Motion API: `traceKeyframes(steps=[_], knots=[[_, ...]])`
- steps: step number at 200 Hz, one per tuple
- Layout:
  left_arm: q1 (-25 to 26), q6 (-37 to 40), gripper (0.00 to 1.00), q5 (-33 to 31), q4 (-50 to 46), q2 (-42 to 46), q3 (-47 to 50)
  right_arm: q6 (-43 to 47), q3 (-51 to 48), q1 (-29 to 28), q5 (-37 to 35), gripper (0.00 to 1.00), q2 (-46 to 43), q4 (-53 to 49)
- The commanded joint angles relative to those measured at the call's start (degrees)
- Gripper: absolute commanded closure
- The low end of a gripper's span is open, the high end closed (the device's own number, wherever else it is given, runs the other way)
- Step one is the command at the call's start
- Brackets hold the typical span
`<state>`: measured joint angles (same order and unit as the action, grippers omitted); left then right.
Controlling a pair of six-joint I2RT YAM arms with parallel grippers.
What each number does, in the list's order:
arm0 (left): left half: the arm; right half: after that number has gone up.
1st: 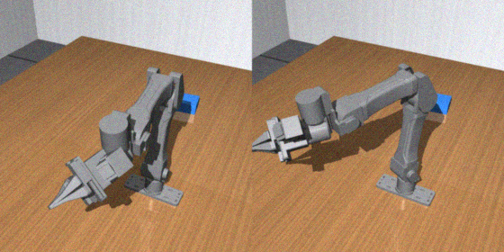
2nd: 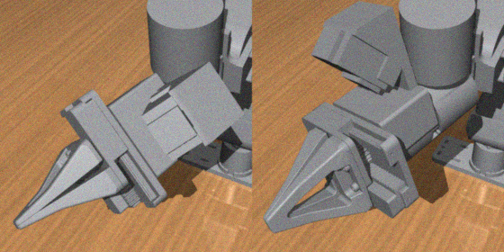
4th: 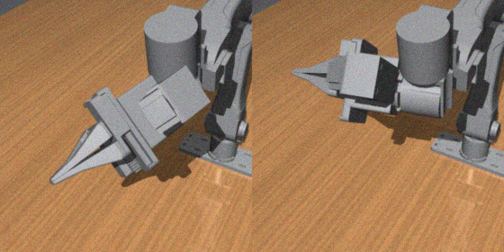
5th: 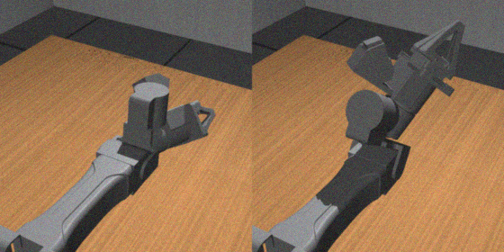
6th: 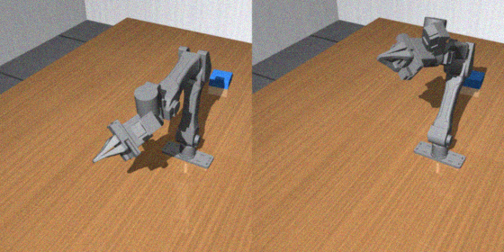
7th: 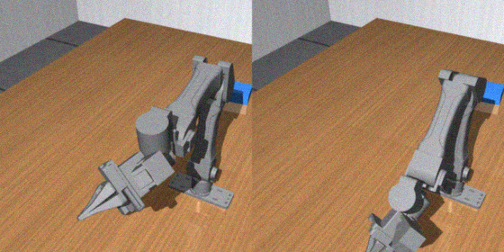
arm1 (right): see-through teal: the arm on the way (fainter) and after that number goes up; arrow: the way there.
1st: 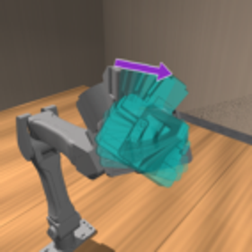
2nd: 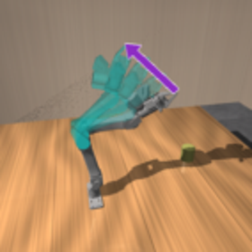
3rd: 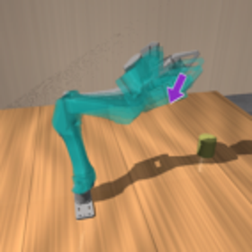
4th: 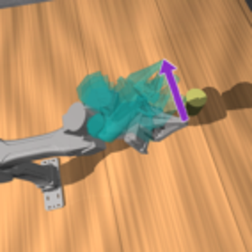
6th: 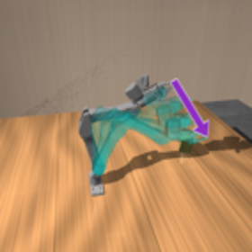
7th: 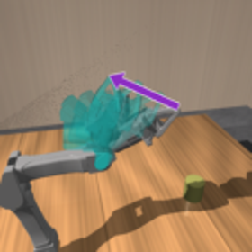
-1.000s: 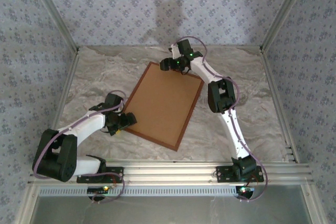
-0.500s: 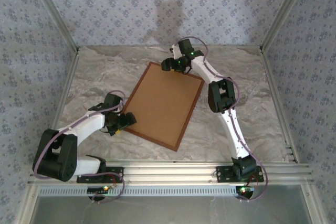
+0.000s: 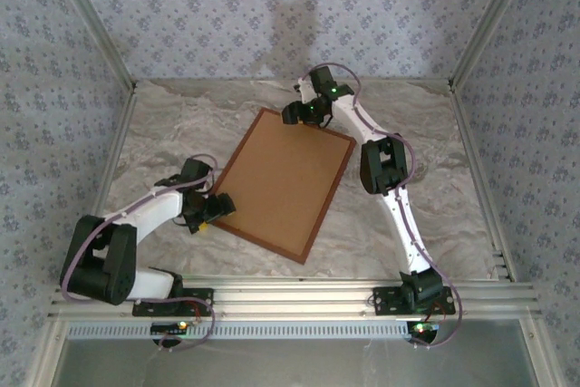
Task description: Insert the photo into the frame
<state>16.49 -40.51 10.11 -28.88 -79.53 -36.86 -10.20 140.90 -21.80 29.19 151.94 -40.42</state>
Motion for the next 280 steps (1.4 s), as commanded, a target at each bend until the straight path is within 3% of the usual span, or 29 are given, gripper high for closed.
traceKeyframes(steps=[1, 71, 133, 197, 232, 252, 280], knots=[[0.30, 3.39, 0.15, 2.89, 20.15, -5.18, -0.41, 1.87, 1.04, -2.26, 7.33, 0.36, 0.42, -10.44], [0.55, 3.68, 0.15, 3.75, 22.63, -10.27, -5.43, 7.58, -0.78, -2.79, 9.06, 0.39, -1.55, -17.51], [0.76, 4.14, 0.15, 4.24, 23.31, -15.55, -13.91, 8.89, -9.71, -0.43, 8.48, 0.39, -8.13, -15.23], [-0.17, 6.10, 0.15, 2.75, 20.25, -21.94, -24.18, 6.75, -20.44, 4.25, 7.46, 0.38, -17.41, -6.66], [-2.09, 8.01, 0.15, 1.40, 18.44, -26.39, -30.39, 1.83, -32.48, 7.77, 7.58, 0.36, -27.54, 8.01], [-3.11, 8.93, 0.15, 0.43, 17.28, -27.11, -33.13, -0.99, -39.75, 9.29, -0.08, 0.31, -32.30, 18.09], [-4.57, 10.23, 0.15, -4.56, 16.38, -25.28, -33.81, 0.05, -42.72, 9.65, -11.62, 0.19, -33.64, 19.18]])
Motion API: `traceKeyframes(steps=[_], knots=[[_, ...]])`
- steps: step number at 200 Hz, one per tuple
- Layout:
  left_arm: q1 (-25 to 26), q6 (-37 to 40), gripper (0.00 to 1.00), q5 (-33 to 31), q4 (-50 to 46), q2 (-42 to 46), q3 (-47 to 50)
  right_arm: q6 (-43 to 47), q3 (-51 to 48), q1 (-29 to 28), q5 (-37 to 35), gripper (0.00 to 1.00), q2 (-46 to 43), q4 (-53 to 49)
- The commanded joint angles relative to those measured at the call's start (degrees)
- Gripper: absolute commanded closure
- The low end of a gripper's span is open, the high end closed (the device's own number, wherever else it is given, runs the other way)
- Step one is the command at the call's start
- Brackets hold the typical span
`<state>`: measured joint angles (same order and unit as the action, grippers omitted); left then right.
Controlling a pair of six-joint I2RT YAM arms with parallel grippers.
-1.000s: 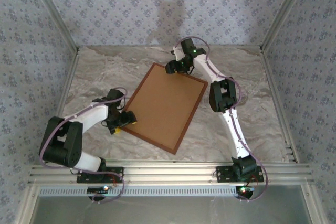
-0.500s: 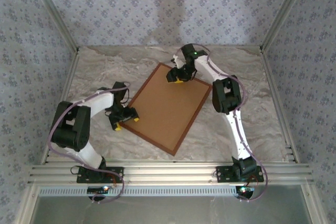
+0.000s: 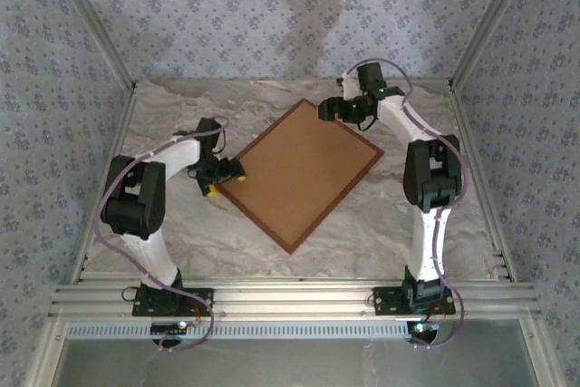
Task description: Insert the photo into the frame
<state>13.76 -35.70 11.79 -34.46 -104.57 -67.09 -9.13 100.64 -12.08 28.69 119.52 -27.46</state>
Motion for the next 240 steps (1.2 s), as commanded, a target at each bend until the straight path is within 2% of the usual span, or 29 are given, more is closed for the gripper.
traceKeyframes(steps=[1, 27, 55, 88, 116, 158, 206, 240], knots=[[-1.86, 5.45, 0.15, -6.55, 21.96, -0.13, -3.53, -1.00, -2.50, -0.07, -11.51, 0.19, -1.18, 6.25], [-2.16, 3.97, 0.14, -9.62, 23.19, 3.33, 1.13, -2.18, -1.37, 1.03, -18.23, 0.09, 0.77, 4.35], [-1.84, -0.77, 0.14, -5.38, 27.83, 5.93, 7.50, -3.36, 0.99, 4.08, -17.91, 0.06, 3.74, 0.78], [-0.35, -3.04, 0.14, -0.68, 30.14, 4.45, 8.36, -3.96, 1.08, 6.70, -18.16, 0.03, 5.81, -1.13], [0.74, -3.63, 0.14, -0.02, 31.01, 2.70, 7.95, -4.23, 2.52, 9.29, -14.03, 0.03, 8.43, -4.25], [0.92, -3.71, 0.14, -1.05, 30.78, 1.61, 8.35, -2.64, 0.58, 9.80, -8.97, 0.06, 7.56, -6.73], [1.01, -2.58, 0.14, -4.18, 29.36, 4.21, 11.50, -3.04, -7.99, 10.67, -4.81, 0.11, 3.28, -5.14], [0.83, -1.02, 0.13, -7.91, 28.84, 7.65, 15.09, -6.11, -18.54, 10.54, -1.47, 0.14, -3.54, 0.39]])
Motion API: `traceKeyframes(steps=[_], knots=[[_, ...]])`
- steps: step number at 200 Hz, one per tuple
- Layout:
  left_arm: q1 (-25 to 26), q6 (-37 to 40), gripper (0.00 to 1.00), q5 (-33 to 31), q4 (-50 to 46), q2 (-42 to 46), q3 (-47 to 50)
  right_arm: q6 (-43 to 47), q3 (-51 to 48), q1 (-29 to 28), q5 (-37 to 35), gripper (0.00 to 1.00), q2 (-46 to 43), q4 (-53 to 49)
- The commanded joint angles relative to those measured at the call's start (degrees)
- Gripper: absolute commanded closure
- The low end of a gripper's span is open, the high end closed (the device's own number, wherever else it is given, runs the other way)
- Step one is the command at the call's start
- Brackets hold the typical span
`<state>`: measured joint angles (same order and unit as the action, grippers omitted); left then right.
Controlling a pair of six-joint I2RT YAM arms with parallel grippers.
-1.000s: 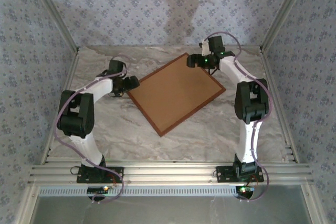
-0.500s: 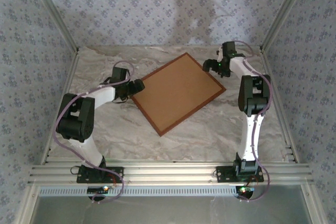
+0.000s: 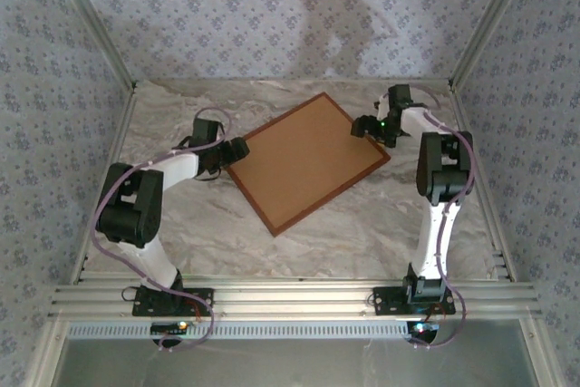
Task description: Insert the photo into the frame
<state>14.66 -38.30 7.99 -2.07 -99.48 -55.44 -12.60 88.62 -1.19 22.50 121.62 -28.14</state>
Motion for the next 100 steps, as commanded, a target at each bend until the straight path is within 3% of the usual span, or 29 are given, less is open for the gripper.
traceKeyframes(steps=[1, 45, 79, 100], knots=[[-0.11, 1.66, 0.13, -4.16, -3.60, 2.68, 3.51, -2.75, -6.83, -0.37, 4.86, 0.14, -5.89, 1.20], [-2.65, 3.26, 0.13, -5.65, -4.42, 4.74, 6.19, -6.39, -24.87, -2.79, 3.85, 0.19, -20.34, 5.81], [-3.84, 6.27, 0.12, -11.13, -6.18, 8.26, 7.23, -4.40, -31.21, -5.31, -8.68, 0.19, -30.53, 7.25], [-4.39, 7.59, 0.12, -14.31, -6.91, 9.89, 7.64, -0.95, -29.17, -8.23, -13.08, 0.19, -30.75, 10.54]])
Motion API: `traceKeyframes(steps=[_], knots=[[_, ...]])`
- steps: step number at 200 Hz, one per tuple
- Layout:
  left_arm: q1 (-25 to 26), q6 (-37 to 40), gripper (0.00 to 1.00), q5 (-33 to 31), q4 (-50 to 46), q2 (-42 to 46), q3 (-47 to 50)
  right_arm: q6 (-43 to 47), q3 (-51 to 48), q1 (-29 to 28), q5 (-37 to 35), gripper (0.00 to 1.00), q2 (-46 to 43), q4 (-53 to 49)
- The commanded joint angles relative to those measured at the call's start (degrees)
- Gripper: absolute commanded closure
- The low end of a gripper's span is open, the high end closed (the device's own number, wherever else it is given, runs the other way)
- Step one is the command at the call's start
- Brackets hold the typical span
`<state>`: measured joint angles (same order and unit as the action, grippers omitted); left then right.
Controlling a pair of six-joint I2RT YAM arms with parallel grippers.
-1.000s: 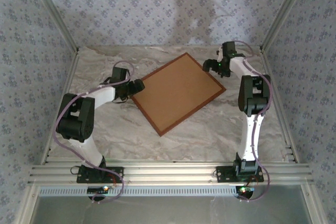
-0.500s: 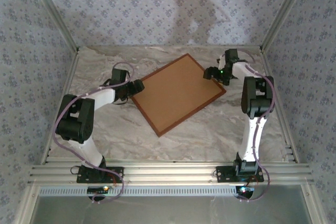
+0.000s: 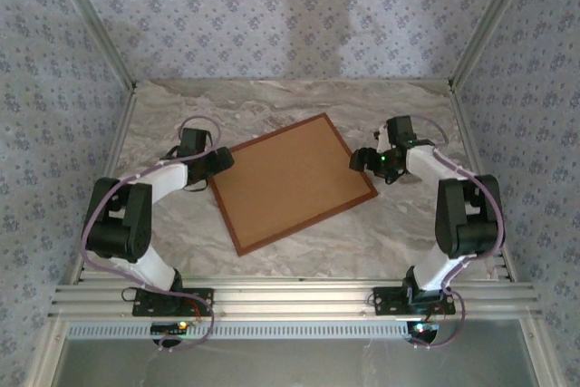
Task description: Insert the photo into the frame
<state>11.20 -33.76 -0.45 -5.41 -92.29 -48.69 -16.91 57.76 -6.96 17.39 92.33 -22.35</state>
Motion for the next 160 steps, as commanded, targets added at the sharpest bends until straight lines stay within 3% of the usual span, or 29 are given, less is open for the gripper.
traceKeyframes(steps=[1, 35, 86, 160], knots=[[-1.01, 3.06, 0.12, -5.92, -3.65, 2.71, 0.84, 3.49, 1.85, -2.58, -7.93, 0.19, -1.29, 4.85], [-3.12, 2.05, 0.12, -4.44, -4.68, 2.16, 1.05, 6.71, 13.94, -6.05, -6.51, 0.18, 8.57, 3.52], [-3.46, -1.35, 0.13, 6.14, -1.75, -2.63, -0.81, 8.52, 31.43, -7.44, -3.11, 0.21, 23.26, -0.52], [-3.16, -3.43, 0.16, 12.26, 2.06, -6.56, -1.69, 9.52, 45.26, -8.02, 1.75, 0.25, 35.97, -7.64]])
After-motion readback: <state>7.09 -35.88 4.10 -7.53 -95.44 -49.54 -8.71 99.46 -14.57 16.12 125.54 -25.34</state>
